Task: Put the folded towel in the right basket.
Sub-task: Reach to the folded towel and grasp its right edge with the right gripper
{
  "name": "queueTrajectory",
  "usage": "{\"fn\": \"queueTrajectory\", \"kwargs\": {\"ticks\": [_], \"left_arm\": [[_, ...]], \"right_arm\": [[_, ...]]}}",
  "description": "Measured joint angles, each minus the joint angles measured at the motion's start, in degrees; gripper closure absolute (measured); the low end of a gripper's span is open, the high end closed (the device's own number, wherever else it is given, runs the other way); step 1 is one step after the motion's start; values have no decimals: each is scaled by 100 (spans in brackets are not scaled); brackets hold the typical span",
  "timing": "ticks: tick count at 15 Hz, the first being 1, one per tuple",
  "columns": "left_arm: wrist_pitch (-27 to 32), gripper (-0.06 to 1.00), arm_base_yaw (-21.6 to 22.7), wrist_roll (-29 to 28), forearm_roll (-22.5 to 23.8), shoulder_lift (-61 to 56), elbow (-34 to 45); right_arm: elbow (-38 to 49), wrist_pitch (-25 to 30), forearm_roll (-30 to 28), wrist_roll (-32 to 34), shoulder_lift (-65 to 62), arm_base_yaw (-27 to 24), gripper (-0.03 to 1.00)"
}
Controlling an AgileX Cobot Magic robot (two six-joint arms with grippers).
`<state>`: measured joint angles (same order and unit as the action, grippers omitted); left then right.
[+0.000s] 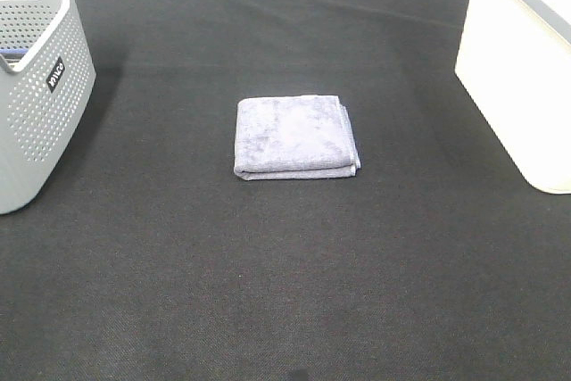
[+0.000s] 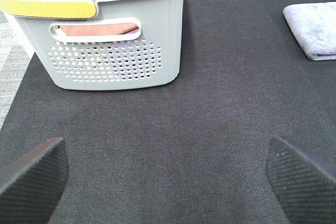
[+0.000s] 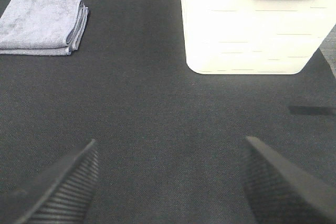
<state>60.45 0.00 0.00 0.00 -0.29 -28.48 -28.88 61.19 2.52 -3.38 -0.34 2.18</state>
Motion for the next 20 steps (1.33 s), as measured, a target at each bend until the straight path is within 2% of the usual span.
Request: {"fn": "queueTrajectory", "kwargs": {"ticks": [20], "left_arm": [[0,-3,0,0,0,0,0]], "right_arm": [[0,0,0,0,0,0,25]]}}
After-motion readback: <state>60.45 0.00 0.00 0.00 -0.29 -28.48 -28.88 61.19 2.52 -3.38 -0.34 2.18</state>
